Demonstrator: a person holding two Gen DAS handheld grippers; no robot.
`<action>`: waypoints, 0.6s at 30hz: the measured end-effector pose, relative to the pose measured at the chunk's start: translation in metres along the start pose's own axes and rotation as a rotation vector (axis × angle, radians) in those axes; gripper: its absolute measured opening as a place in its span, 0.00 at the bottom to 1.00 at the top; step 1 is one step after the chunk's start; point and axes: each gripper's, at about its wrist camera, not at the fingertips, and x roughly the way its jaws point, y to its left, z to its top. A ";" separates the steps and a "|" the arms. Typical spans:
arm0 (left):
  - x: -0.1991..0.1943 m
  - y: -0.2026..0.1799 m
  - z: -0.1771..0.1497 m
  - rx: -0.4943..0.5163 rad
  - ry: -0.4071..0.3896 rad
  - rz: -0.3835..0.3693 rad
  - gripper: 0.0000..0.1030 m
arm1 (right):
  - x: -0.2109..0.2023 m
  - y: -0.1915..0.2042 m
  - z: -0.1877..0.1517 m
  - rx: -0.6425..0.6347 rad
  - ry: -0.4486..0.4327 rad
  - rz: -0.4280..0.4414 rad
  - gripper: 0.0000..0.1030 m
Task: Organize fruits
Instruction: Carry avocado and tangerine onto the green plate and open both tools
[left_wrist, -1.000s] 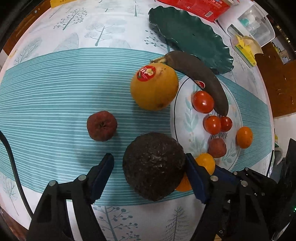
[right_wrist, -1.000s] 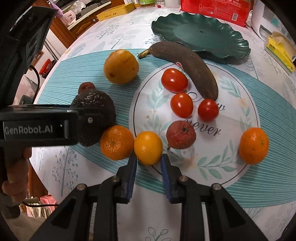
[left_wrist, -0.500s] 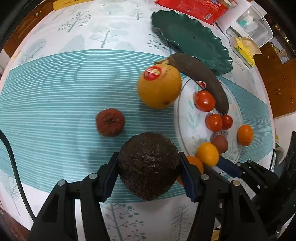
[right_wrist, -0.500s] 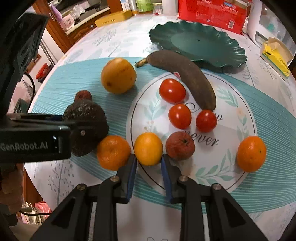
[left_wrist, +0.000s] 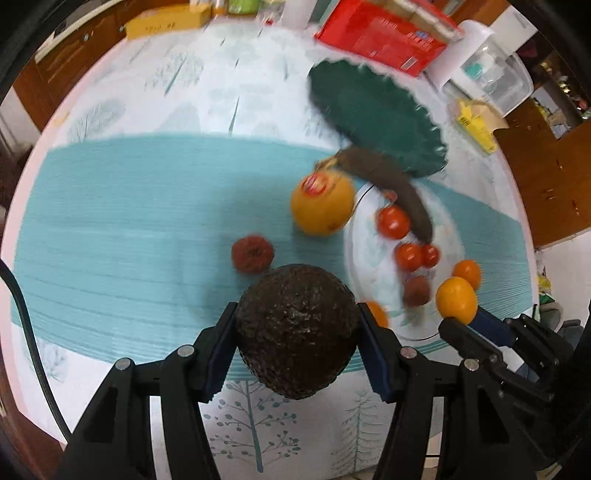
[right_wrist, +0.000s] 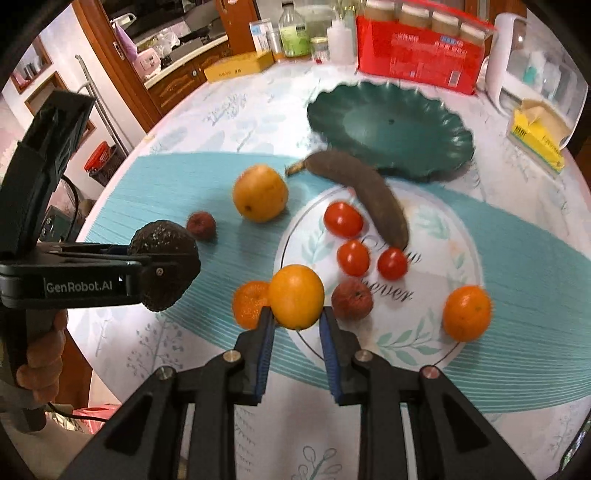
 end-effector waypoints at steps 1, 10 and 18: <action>-0.005 -0.003 0.003 0.006 -0.009 -0.004 0.58 | -0.009 -0.002 0.005 0.004 -0.017 -0.006 0.24; -0.082 -0.052 0.070 0.141 -0.184 -0.036 0.58 | -0.092 -0.028 0.073 0.053 -0.153 -0.048 0.24; -0.112 -0.090 0.143 0.198 -0.306 -0.009 0.58 | -0.123 -0.063 0.145 0.064 -0.241 -0.152 0.24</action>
